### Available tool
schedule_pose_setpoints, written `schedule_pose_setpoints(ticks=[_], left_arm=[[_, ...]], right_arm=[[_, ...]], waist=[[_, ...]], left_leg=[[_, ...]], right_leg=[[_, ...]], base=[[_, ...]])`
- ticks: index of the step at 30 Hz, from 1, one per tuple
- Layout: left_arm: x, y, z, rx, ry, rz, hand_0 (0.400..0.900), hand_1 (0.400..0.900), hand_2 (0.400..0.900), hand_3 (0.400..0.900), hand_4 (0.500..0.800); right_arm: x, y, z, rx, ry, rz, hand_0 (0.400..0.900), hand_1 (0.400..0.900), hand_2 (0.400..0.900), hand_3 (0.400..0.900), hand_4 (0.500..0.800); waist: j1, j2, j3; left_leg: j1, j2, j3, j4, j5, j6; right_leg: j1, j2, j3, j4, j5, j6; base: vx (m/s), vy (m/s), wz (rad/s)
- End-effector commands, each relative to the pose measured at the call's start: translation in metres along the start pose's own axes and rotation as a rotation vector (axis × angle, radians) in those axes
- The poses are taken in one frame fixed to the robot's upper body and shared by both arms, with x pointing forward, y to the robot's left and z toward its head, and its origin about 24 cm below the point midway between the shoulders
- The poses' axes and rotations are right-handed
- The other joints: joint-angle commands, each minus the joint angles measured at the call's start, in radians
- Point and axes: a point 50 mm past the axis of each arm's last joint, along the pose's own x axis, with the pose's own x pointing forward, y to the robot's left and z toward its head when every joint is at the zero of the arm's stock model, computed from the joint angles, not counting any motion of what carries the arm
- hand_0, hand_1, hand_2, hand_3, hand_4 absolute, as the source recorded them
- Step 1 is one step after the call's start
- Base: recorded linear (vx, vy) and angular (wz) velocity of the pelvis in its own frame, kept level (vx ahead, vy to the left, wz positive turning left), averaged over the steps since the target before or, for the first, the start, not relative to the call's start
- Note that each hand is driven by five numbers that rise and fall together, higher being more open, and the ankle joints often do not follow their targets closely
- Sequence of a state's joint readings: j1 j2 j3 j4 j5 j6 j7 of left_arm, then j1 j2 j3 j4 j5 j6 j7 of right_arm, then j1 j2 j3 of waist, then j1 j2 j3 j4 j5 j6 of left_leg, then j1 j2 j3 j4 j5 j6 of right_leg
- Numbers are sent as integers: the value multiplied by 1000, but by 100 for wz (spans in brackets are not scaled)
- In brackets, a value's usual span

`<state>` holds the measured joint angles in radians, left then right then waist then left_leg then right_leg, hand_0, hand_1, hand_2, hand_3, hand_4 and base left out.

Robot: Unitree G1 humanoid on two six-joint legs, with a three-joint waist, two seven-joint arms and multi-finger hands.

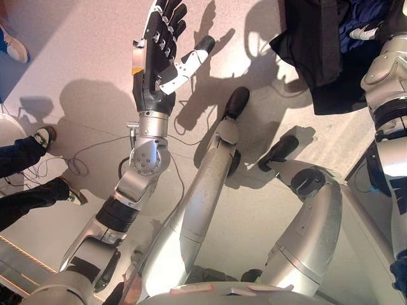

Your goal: Put the clothes in the basket into the washing machine.

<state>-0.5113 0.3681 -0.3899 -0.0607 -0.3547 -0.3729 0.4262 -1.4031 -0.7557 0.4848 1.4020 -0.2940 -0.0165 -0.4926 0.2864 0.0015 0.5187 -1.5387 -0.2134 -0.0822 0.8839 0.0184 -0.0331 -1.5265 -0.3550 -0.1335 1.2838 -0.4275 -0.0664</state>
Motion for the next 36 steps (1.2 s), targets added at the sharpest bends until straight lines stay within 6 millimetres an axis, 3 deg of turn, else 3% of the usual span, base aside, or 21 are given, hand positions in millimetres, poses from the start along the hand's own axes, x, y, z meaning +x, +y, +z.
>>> schedule_pose_setpoints(ticks=[1, 19, 29, 33, 34, 36], left_arm=[[-14, 14, 15, -58, -107, 97, 900, 900, 900, 900, 800], [-11, 29, 2, 69, -76, 179, 900, 900, 900, 900, 800], [-16, 39, -6, 108, -31, 238, 900, 900, 900, 900, 800], [-21, 45, -17, 144, 21, 260, 900, 900, 900, 900, 800], [-23, 47, -19, 156, 34, 266, 900, 900, 900, 900, 800], [-28, 51, -24, 175, 63, 270, 900, 900, 900, 900, 800]], right_arm=[[-24, 38, -21, -85, 16, 94, 400, 400, 400, 400, 500], [-35, 50, 41, 77, -164, -34, 400, 400, 400, 400, 500], [-49, 59, 60, 190, -207, -61, 400, 400, 400, 400, 500], [-63, 59, 78, 299, -290, -84, 400, 400, 400, 400, 500], [-67, 60, 81, 313, -318, -87, 400, 400, 400, 400, 500], [-76, 62, 82, 307, -363, -81, 400, 400, 400, 400, 500]], waist=[[-49, 67, -126], [-109, 16, -147], [-146, -3, -151], [-169, -24, -144], [-175, -29, -139], [-186, -37, -135]], left_leg=[[26, -6, -24, 98, -196, 51], [243, 50, -27, -148, -137, 50], [352, 71, -34, -239, -116, 48], [446, 92, -31, -318, -91, 41], [461, 103, -25, -352, -47, 41], [515, 112, -27, -394, -34, 37]], right_leg=[[-43, 14, 105, -64, 99, 121], [209, 67, 39, -310, 172, 151], [332, 94, 12, -415, 211, 171], [436, 110, 1, -512, 251, 183], [456, 113, -10, -554, 298, 175], [516, 120, -15, -613, 321, 179]], base=[[-10, -20, -5], [-13, -7, -6], [1, 21, -8], [-2, 29, -15], [-67, 36, -20], [-22, 29, -15]])
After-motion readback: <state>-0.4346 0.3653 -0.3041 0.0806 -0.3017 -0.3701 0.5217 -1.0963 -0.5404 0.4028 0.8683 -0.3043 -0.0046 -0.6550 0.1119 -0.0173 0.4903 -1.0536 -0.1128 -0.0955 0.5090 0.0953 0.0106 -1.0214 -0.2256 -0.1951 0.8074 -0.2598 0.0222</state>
